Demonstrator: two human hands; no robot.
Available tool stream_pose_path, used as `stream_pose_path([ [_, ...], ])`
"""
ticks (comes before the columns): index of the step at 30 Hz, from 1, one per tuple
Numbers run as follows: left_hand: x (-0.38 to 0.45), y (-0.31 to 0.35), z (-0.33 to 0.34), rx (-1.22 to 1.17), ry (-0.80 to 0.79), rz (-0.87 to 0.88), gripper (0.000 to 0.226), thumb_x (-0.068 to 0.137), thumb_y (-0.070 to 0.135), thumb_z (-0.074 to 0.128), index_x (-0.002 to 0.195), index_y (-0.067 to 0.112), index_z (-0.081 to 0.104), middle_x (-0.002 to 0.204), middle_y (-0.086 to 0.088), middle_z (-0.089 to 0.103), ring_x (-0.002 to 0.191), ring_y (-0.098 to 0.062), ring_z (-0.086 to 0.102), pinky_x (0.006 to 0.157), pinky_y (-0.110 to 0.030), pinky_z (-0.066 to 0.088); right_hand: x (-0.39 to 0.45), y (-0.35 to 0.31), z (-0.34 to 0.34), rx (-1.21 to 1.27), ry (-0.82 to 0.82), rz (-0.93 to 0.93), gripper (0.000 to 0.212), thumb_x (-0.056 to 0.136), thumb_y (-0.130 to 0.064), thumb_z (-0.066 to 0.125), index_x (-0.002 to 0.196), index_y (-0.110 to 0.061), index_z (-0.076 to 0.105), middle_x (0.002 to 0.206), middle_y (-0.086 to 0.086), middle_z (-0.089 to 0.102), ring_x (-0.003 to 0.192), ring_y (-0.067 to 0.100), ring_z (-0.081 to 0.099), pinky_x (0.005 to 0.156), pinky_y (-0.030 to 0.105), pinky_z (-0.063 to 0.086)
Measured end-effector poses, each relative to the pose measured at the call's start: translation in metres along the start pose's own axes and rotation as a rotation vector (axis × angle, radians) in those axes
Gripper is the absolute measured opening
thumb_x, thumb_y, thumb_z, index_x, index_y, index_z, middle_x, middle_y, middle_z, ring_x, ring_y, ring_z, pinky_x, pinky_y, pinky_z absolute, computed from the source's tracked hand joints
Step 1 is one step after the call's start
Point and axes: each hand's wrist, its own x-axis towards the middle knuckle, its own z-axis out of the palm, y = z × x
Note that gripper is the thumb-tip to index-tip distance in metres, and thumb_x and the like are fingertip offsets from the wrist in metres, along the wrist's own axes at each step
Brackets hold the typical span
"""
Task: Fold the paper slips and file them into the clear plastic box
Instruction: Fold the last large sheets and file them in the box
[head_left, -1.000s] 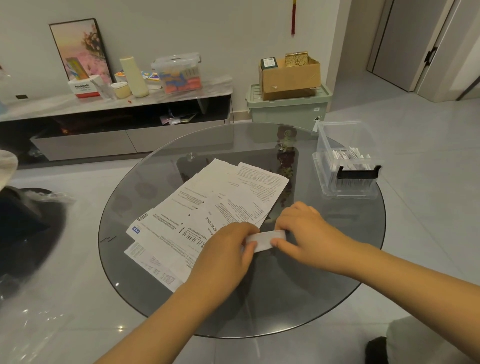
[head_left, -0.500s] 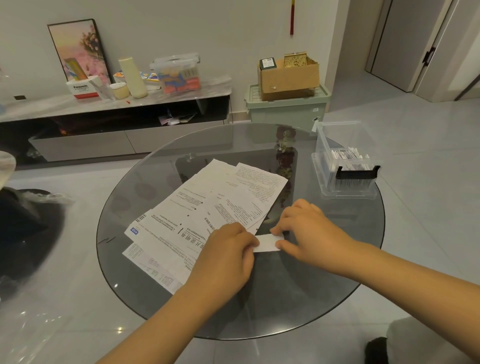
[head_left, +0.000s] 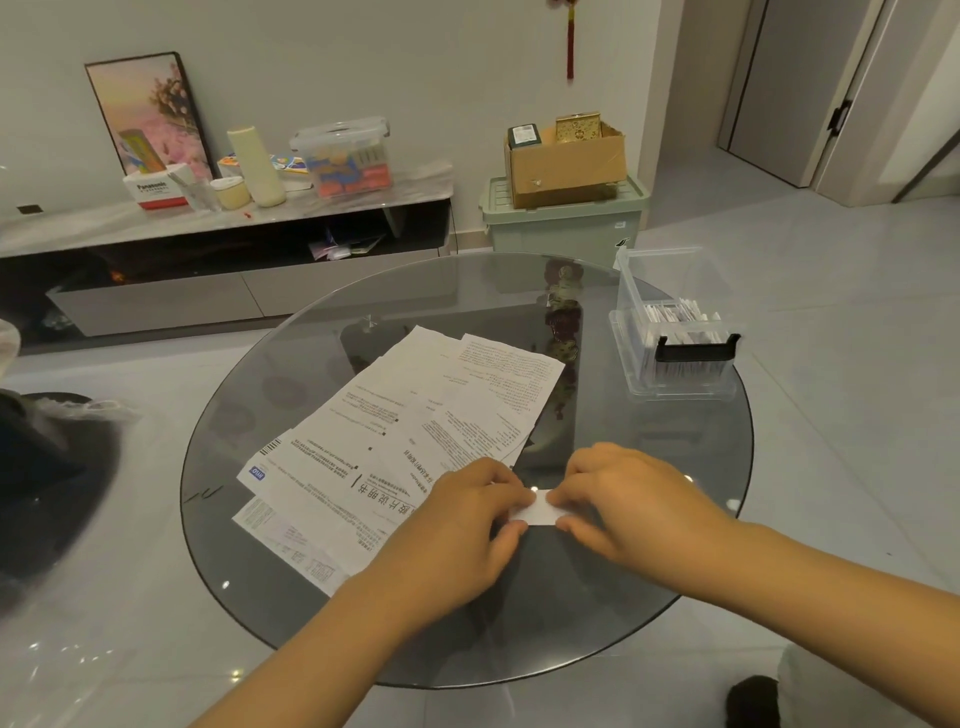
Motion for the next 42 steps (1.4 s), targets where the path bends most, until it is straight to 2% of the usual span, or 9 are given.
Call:
stream_pose_path([
  [7, 0.015, 0.005, -0.005, 0.202, 0.051, 0.101, 0.031, 0.085, 0.034, 0.041, 0.080, 0.021, 0.069, 0.070, 0.007, 0.061, 0.063, -0.014, 0.055, 0.058, -0.035, 0.048, -0.001, 0.004, -0.001, -0.025, 0.097, -0.061, 0.026, 0.091, -0.037, 0.049, 0.095, -0.020, 0.068, 0.089, -0.003, 0.060, 0.086, 0.018, 0.053, 0.073, 0.028, 0.040],
  [9, 0.015, 0.012, -0.007, 0.131, 0.090, 0.035, 0.024, 0.089, 0.033, 0.044, 0.085, 0.025, 0.066, 0.073, 0.008, 0.061, 0.067, -0.011, 0.054, 0.062, -0.031, 0.045, 0.001, 0.007, -0.005, -0.009, 0.176, -0.053, 0.020, 0.086, -0.033, 0.054, 0.081, -0.021, 0.069, 0.074, -0.004, 0.061, 0.074, 0.019, 0.056, 0.063, 0.029, 0.044],
  [14, 0.025, 0.025, -0.011, -0.180, 0.222, -0.124, 0.011, 0.091, 0.023, 0.057, 0.086, 0.027, 0.066, 0.076, 0.016, 0.061, 0.079, -0.001, 0.055, 0.065, -0.009, 0.039, -0.001, 0.018, -0.027, 0.086, 0.207, 0.081, 0.023, 0.093, -0.036, 0.047, 0.095, -0.028, 0.069, 0.085, -0.009, 0.062, 0.085, 0.010, 0.047, 0.073, 0.030, 0.046],
  [21, 0.047, 0.041, -0.022, -0.165, 0.360, -0.048, 0.019, 0.090, 0.012, 0.057, 0.076, 0.025, 0.059, 0.074, 0.014, 0.058, 0.074, -0.005, 0.055, 0.066, -0.011, 0.040, 0.001, 0.027, -0.054, 0.237, 0.210, 0.132, 0.019, 0.091, -0.031, 0.053, 0.089, -0.024, 0.070, 0.081, -0.010, 0.062, 0.078, 0.005, 0.050, 0.071, 0.025, 0.044],
  [25, 0.063, 0.053, -0.025, -0.242, 0.392, -0.064, 0.011, 0.090, 0.027, 0.058, 0.099, 0.033, 0.058, 0.092, 0.020, 0.058, 0.084, -0.001, 0.055, 0.071, -0.006, 0.041, 0.003, 0.038, -0.067, 0.299, 0.272, 0.229, 0.017, 0.092, -0.027, 0.055, 0.096, -0.022, 0.071, 0.075, -0.020, 0.052, 0.071, 0.001, 0.050, 0.063, 0.012, 0.037],
  [30, 0.091, 0.063, -0.023, -0.198, 0.339, -0.019, 0.024, 0.093, 0.036, 0.050, 0.114, 0.028, 0.059, 0.108, 0.017, 0.055, 0.096, 0.002, 0.052, 0.080, -0.007, 0.039, 0.004, 0.069, -0.083, 0.322, 0.513, 0.450, 0.017, 0.089, -0.020, 0.058, 0.100, -0.019, 0.071, 0.084, -0.002, 0.067, 0.075, 0.013, 0.058, 0.070, 0.030, 0.049],
  [33, 0.119, 0.068, -0.019, -0.050, 0.283, 0.098, 0.038, 0.089, 0.044, 0.038, 0.109, 0.023, 0.063, 0.109, 0.012, 0.059, 0.105, -0.003, 0.049, 0.094, -0.024, 0.035, 0.006, 0.095, -0.090, 0.306, 0.597, 0.586, 0.018, 0.090, -0.018, 0.057, 0.102, -0.017, 0.070, 0.086, 0.002, 0.066, 0.076, 0.016, 0.056, 0.068, 0.029, 0.046],
  [38, 0.168, 0.086, -0.020, 0.102, 0.118, 0.287, 0.049, 0.086, 0.042, 0.030, 0.118, 0.021, 0.061, 0.121, 0.009, 0.056, 0.117, -0.005, 0.039, 0.104, -0.025, 0.011, 0.009, 0.116, -0.094, 0.347, 0.650, 0.676, 0.031, 0.089, -0.015, 0.058, 0.120, -0.017, 0.059, 0.081, -0.002, 0.060, 0.075, 0.016, 0.056, 0.071, 0.029, 0.048],
  [42, 0.213, 0.087, -0.016, 0.194, -0.101, 0.404, 0.052, 0.085, 0.040, 0.033, 0.128, 0.020, 0.055, 0.134, 0.007, 0.050, 0.124, -0.005, 0.035, 0.105, -0.026, 0.010, 0.013, 0.129, -0.095, 0.387, 0.627, 0.714, 0.042, 0.089, -0.014, 0.058, 0.130, -0.021, 0.048, 0.079, -0.002, 0.056, 0.076, 0.017, 0.056, 0.072, 0.030, 0.048],
])
